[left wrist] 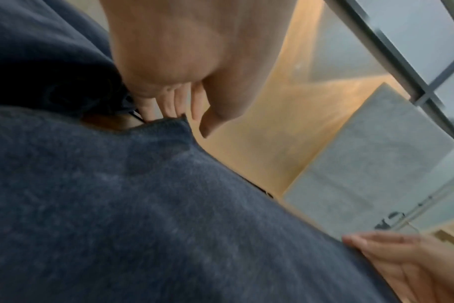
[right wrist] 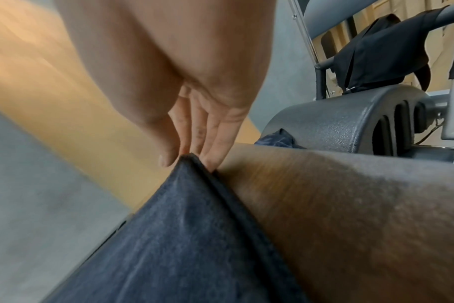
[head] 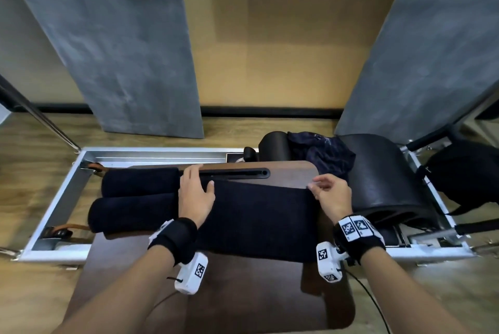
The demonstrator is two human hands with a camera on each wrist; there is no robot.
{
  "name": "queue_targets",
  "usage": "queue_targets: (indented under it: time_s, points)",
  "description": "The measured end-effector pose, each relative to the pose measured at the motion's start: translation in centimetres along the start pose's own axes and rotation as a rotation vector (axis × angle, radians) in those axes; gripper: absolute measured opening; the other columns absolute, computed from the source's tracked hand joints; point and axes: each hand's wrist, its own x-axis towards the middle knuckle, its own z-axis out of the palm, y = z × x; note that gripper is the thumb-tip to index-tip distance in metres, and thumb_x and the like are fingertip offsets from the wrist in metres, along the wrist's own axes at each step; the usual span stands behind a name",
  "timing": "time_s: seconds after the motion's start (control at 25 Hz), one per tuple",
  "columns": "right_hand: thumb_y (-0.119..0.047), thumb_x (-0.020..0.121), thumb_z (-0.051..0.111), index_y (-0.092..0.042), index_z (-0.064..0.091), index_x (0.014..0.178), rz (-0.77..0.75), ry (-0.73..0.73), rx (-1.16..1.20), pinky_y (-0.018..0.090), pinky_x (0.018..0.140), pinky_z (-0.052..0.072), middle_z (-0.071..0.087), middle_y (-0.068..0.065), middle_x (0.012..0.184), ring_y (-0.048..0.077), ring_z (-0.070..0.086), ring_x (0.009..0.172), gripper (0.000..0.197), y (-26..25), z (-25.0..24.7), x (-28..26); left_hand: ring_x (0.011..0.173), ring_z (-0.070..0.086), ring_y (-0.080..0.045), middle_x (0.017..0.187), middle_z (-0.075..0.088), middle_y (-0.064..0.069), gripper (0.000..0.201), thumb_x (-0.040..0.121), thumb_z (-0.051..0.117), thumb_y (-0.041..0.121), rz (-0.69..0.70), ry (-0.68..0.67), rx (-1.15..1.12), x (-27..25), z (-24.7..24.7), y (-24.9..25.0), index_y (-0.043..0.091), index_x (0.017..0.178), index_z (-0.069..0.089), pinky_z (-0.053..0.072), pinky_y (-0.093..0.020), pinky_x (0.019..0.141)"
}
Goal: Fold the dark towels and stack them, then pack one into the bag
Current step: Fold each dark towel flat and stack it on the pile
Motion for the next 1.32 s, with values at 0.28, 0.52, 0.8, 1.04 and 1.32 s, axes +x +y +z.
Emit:
queue_targets:
  time_s: [0.28, 0.52, 0.8, 1.04, 1.32]
  points:
    - [-0.001, 0.084, 0.08, -0.018, 0.079, 0.081, -0.297, -0.269, -0.112, 0.021, 0.074, 0.055, 0.076, -0.007, 0.081, 0.007, 0.07, 0.076, 0.017, -0.6, 1.7, -3.8, 0.094, 0.054, -0.005, 0.095, 0.057, 0.015, 0.011, 0.103, 0.062, 0.035, 0.52, -0.228, 0.082, -7.2, 3.0, 1.7, 0.026, 0.102, 0.067, 0.045, -0.034, 0.086]
    - [-0.001, 0.085, 0.074, -0.014, 0.079, 0.083, -0.31, -0.18, -0.36, 0.034, 0.083, 0.058, 0.075, -0.001, 0.083, 0.016, 0.069, 0.079, 0.014, 0.2, 0.2, -7.7, 0.104, 0.049, -0.003, 0.109, 0.052, 0.02, 0.031, 0.107, 0.04, 0.054, 0.62, -0.392, 0.347, -9.7, 3.0, -0.4, 0.031, 0.112, 0.061, 0.039, -0.029, 0.095]
    - [-0.01, 0.086, 0.069, -0.02, 0.078, 0.089, -0.524, -0.465, -0.435, 0.026, 0.083, 0.052, 0.072, -0.008, 0.092, 0.011, 0.065, 0.087, 0.014, 1.2, 1.6, -20.3, 0.157, 0.025, -0.016, 0.164, 0.039, 0.006, 0.044, 0.11, 0.039, 0.032, 0.509, -0.317, 0.586, -13.6, 0.9, -2.1, 0.024, 0.152, 0.049, 0.019, -0.05, 0.127]
    - [-0.006, 0.088, 0.074, -0.016, 0.076, 0.099, -0.606, -0.401, -0.305, 0.02, 0.092, 0.047, 0.061, -0.009, 0.106, 0.007, 0.058, 0.102, 0.015, 3.7, 2.1, -25.0, 0.148, 0.038, -0.018, 0.151, 0.048, 0.002, 0.035, 0.109, 0.048, 0.035, 0.575, -0.268, 0.42, -20.3, -0.9, -5.5, 0.022, 0.138, 0.062, 0.034, -0.044, 0.119]
    - [-0.01, 0.09, 0.074, -0.017, 0.074, 0.114, -0.674, -0.375, -0.383, 0.019, 0.104, 0.044, 0.058, -0.009, 0.127, 0.005, 0.053, 0.12, 0.025, 5.8, 1.5, -26.8, 0.132, 0.047, -0.01, 0.135, 0.055, 0.016, 0.028, 0.104, 0.059, 0.036, 0.569, -0.259, 0.377, -24.7, -2.5, -7.7, 0.029, 0.13, 0.063, 0.037, -0.036, 0.109]
